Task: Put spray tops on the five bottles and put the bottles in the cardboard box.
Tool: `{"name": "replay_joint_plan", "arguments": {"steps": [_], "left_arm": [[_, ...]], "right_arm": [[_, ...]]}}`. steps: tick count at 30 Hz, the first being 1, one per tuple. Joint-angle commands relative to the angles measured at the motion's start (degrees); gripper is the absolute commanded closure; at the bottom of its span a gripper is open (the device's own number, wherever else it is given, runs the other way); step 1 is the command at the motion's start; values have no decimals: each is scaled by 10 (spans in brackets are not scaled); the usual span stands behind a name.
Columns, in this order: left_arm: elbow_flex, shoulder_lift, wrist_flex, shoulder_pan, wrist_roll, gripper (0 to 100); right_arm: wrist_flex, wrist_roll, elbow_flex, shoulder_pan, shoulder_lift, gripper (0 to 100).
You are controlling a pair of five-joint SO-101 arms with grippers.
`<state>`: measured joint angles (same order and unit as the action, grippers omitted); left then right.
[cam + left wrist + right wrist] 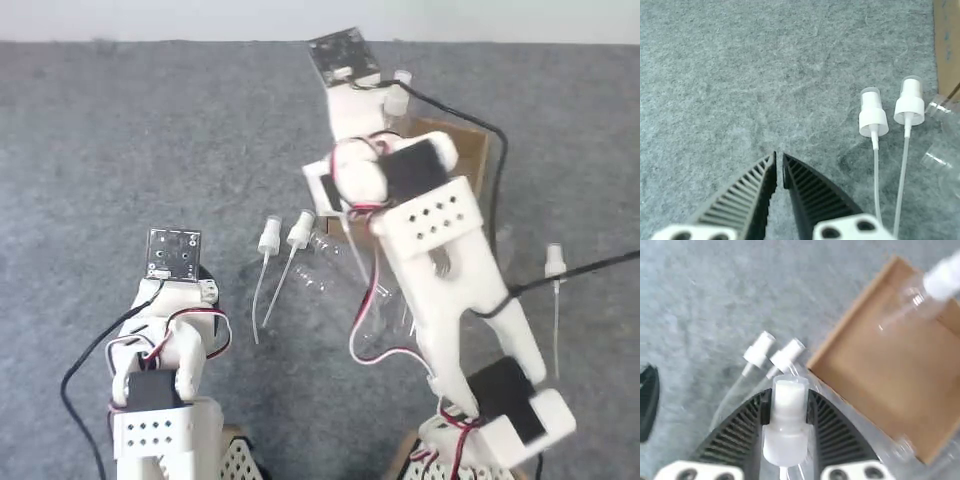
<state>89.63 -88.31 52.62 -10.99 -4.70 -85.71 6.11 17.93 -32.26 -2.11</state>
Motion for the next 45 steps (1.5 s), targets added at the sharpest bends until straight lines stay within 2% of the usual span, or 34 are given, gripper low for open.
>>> {"name": "replay_joint_plan", "arguments": {"steps": [1, 10, 15, 23, 33, 40, 45], "left_arm": [[-5, -9, -18, 2, -2, 989], [-5, -9, -18, 2, -2, 989], [-5, -9, -18, 2, -3, 989], [-5, -9, -18, 2, -3, 989], [-5, -9, -18, 2, -3, 989], [-5, -9, -18, 2, -3, 989], [-5, -9, -18, 2, -3, 989]], "right_arm": [[52, 22, 22, -22, 42, 993], [175, 111, 22, -43, 165, 993], [208, 182, 22, -65, 217, 992], [236, 253, 22, -73, 282, 991], [245, 253, 22, -73, 320, 991], [241, 253, 22, -75, 319, 834], [241, 253, 22, -75, 317, 801]]}}
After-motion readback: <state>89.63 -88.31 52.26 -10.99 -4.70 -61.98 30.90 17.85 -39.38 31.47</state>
